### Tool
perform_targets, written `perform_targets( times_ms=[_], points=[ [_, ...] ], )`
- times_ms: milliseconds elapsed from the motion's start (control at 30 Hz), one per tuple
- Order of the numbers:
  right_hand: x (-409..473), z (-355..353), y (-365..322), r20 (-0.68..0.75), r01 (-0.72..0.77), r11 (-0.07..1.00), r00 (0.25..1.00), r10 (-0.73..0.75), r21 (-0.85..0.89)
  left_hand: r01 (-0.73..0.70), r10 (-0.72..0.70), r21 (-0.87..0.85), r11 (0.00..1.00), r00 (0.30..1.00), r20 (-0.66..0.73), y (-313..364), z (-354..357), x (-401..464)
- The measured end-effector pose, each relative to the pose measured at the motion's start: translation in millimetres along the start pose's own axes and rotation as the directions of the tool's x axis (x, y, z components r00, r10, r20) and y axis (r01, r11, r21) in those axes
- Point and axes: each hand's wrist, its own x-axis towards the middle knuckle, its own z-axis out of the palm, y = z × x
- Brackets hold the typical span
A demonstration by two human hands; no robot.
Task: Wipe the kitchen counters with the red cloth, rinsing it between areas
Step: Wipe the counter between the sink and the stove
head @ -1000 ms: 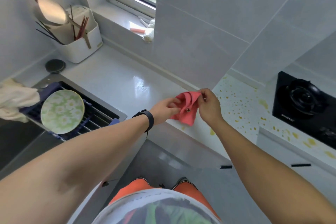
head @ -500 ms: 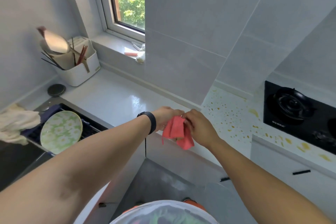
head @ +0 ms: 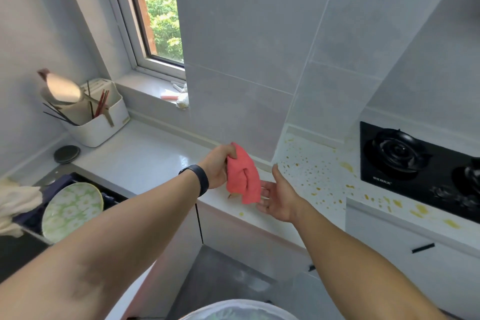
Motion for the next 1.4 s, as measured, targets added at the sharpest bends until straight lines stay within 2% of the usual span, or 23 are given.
perform_targets(
  times_ms=[133, 200, 267, 367, 433, 500, 633, 700, 800, 833, 900, 1000, 1100, 1133, 1233, 1400],
  points=[
    [-4, 19, -30, 0.032, 0.212, 0.97, 0.976, -0.217, 0.118, 0.018, -0.016, 0.045, 0.999, 0.999, -0.03, 10, -8, -3],
    [-5, 16, -40, 0.089, 0.244, 0.961, 0.962, -0.257, 0.13, 0.025, -0.022, 0.076, 0.997, 0.999, -0.039, 11, -11, -4],
    [-2, 10, -48, 0.109, 0.286, 0.955, 0.95, -0.294, 0.083, -0.036, 0.046, 0.088, 0.995, 0.992, -0.114, 8, -15, 2],
    [0, 4, -55, -0.001, 0.363, 0.926, 0.931, -0.365, 0.105, -0.2, 0.214, 0.082, 0.976, 0.95, -0.228, 6, -22, 11],
    [-4, 1, -61, -0.1, 0.42, 0.898, 0.907, -0.41, 0.132, -0.259, 0.28, 0.115, 0.959, 0.927, -0.25, 8, -22, 11],
    [-6, 1, -67, -0.116, 0.485, 0.869, 0.873, -0.474, 0.097, -0.292, 0.314, 0.121, 0.949, 0.912, -0.263, 10, -23, 12],
    [-14, 2, -81, -0.156, 0.593, 0.795, 0.78, -0.606, -0.124, -0.331, 0.341, 0.082, 0.94, 0.904, -0.257, 16, -21, 16],
    [-15, -2, -88, -0.168, 0.613, 0.743, 0.729, -0.663, -0.269, -0.368, 0.386, 0.119, 0.922, 0.889, -0.247, 20, -18, 18],
    [-10, -13, -94, -0.162, 0.561, 0.533, 0.577, -0.8, -0.633, -0.407, 0.525, 0.41, 0.816, 0.818, -0.234, 22, -21, 27],
    [-8, -16, -95, -0.128, 0.522, 0.452, 0.543, -0.83, -0.723, -0.399, 0.564, 0.515, 0.759, 0.798, -0.212, 23, -22, 27],
    [-5, -21, -93, -0.066, 0.469, 0.351, 0.522, -0.85, -0.811, -0.377, 0.627, 0.678, 0.631, 0.763, -0.159, 24, -24, 29],
    [-3, -25, -87, -0.01, 0.425, 0.306, 0.572, -0.82, -0.852, -0.354, 0.706, 0.81, 0.467, 0.702, -0.1, 22, -31, 31],
    [-3, -22, -79, 0.049, 0.426, 0.343, 0.683, -0.729, -0.837, -0.348, 0.706, 0.83, 0.435, 0.704, -0.075, 13, -43, 30],
    [-4, -21, -75, 0.064, 0.424, 0.371, 0.725, -0.686, -0.826, -0.329, 0.678, 0.828, 0.455, 0.731, -0.082, 9, -48, 30],
    [-4, -19, -58, 0.115, 0.419, 0.466, 0.826, -0.551, -0.779, -0.248, 0.546, 0.746, 0.618, 0.819, -0.179, -2, -62, 30],
    [14, -12, -38, 0.055, 0.375, 0.633, 0.884, -0.465, -0.677, -0.234, 0.481, 0.612, 0.755, 0.832, -0.276, -23, -73, 37]
  ],
)
